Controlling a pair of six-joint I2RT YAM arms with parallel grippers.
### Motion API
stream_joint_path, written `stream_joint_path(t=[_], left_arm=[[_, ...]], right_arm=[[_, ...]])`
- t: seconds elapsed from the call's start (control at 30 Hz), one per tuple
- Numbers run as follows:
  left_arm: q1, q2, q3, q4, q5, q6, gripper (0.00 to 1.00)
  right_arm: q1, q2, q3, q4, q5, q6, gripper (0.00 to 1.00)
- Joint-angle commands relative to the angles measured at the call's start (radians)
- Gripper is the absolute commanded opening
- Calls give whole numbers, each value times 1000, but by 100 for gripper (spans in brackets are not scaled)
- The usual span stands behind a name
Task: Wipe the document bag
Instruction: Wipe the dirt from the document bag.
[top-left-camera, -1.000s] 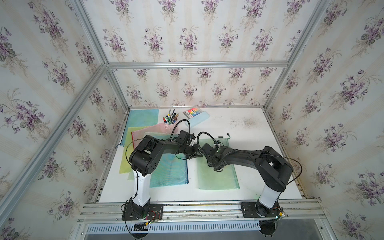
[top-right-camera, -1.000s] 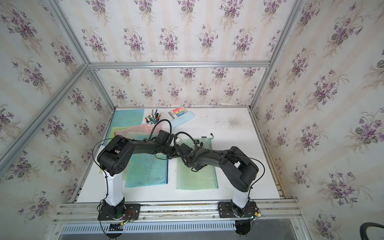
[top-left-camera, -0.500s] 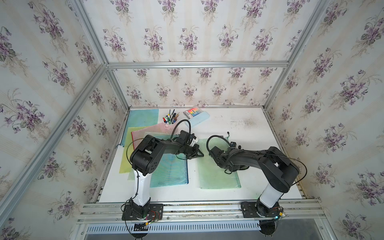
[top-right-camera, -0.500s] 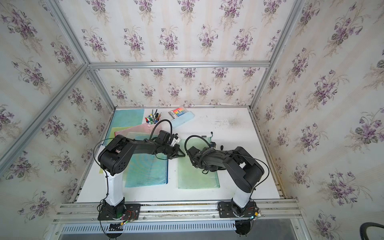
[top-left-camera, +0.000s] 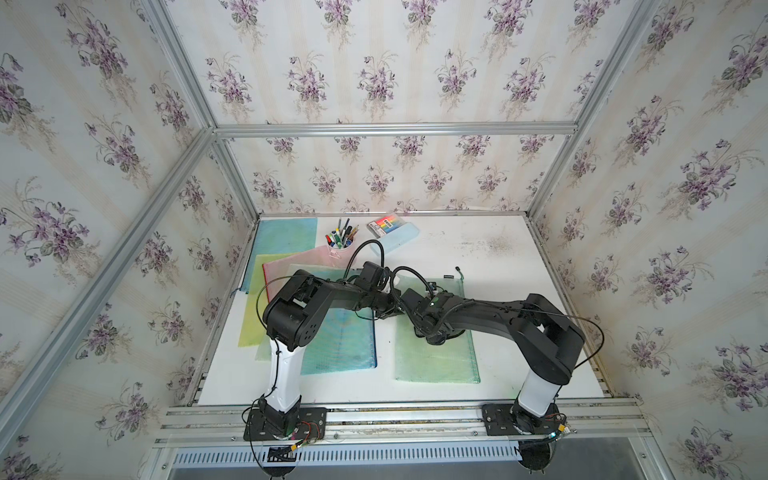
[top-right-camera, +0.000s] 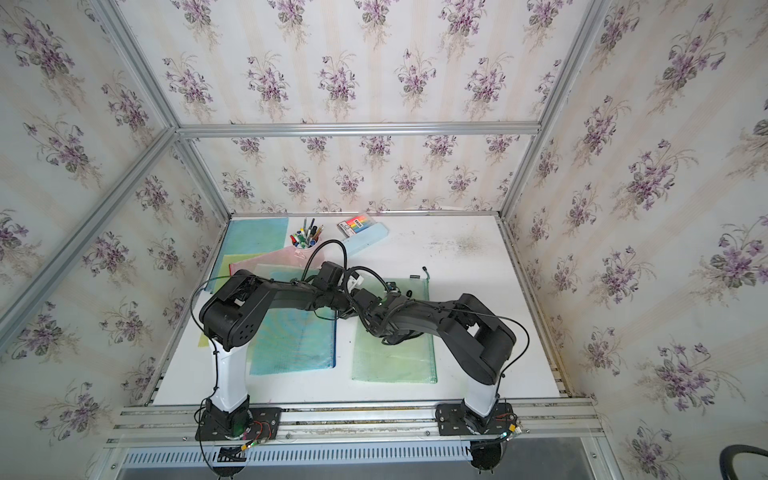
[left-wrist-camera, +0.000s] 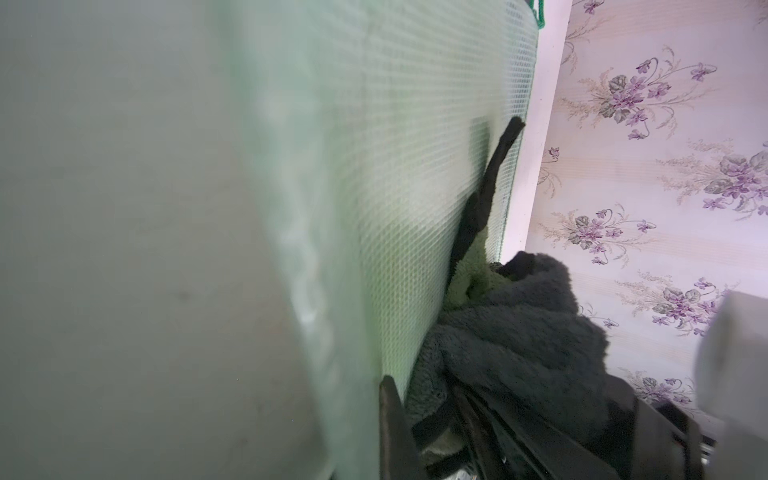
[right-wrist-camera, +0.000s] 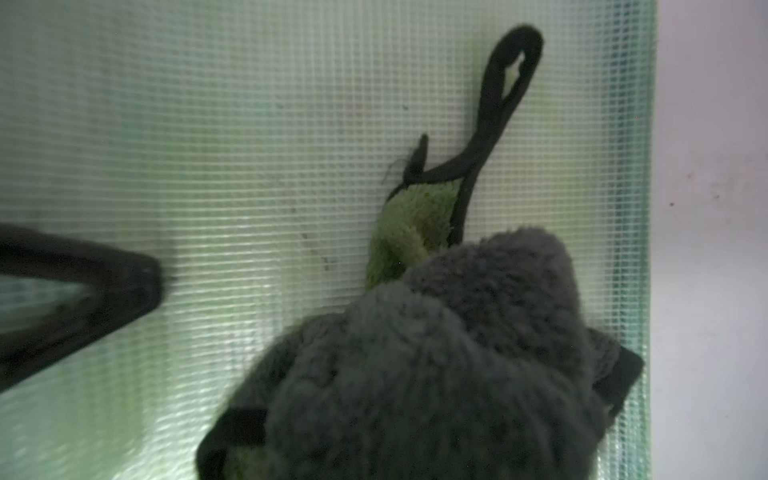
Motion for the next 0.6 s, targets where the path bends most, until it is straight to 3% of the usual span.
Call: stream_joint_path(t=[0.0,0.17,0.33,0.37,0.47,0.57], left_arm=[[-2,0,-2,-95,-80,14,0],[-3,0,15,-140,-73,48,2],[-3,-30,-39,-155,-44,75,38],[-5,-48,-70,-151,-46,76,41],[-10,-99,-145,-149,-31,81,46],[-17,-152,-185,-199,-40,114,43]], right_arm=[[-59,5,-33,-90,83,33,32],[-117,-129,-107,-10,75,-46,32],[-108,-32,-121,78,-58,-4,32],[-104,-17,-133,97,-69,8,32],[-101,5,-142,108,-77,26,32],[-101,-7,-132,92,-51,24,32]])
